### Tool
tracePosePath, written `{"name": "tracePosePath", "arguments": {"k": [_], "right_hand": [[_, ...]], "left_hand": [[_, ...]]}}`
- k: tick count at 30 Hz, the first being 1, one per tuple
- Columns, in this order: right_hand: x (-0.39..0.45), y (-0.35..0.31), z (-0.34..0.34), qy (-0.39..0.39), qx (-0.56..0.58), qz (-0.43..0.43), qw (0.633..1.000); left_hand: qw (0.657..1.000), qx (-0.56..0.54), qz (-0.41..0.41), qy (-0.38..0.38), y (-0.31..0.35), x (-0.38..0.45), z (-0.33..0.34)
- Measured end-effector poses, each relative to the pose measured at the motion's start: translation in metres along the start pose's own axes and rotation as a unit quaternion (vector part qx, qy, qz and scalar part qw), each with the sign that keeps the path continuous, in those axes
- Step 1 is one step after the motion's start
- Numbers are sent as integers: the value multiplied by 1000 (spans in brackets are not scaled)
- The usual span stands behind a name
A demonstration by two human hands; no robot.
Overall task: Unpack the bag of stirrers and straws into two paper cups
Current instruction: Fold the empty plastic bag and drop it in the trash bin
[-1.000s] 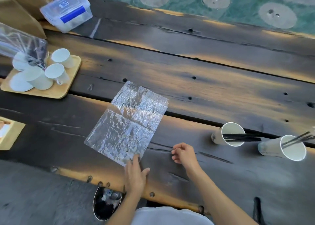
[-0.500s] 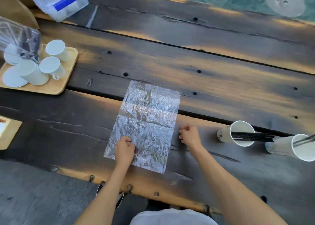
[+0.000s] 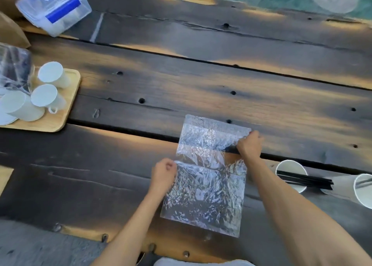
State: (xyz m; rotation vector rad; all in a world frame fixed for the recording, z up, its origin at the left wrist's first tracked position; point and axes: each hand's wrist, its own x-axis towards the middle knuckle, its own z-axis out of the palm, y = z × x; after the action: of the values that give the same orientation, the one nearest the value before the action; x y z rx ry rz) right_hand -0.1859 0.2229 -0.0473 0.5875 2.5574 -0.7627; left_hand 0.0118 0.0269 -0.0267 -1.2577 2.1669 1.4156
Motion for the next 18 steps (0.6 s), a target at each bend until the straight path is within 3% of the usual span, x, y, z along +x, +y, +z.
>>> {"name": "tracePosePath", "arguments": {"k": [4,10,13,18], "right_hand": [[13,-1,3,17,-45,63,997],[42,-2,2,-8,11,25,1000],[56,-1,4,-41,57,14,997],[62,-7,6,-62,12,-32,997]], "left_hand": [[995,58,22,82,42,63,-11],[988,127,54,63,79,125,5],[991,113,20,62,88,138,7],[990,136,7,31,82,148,6]]}}
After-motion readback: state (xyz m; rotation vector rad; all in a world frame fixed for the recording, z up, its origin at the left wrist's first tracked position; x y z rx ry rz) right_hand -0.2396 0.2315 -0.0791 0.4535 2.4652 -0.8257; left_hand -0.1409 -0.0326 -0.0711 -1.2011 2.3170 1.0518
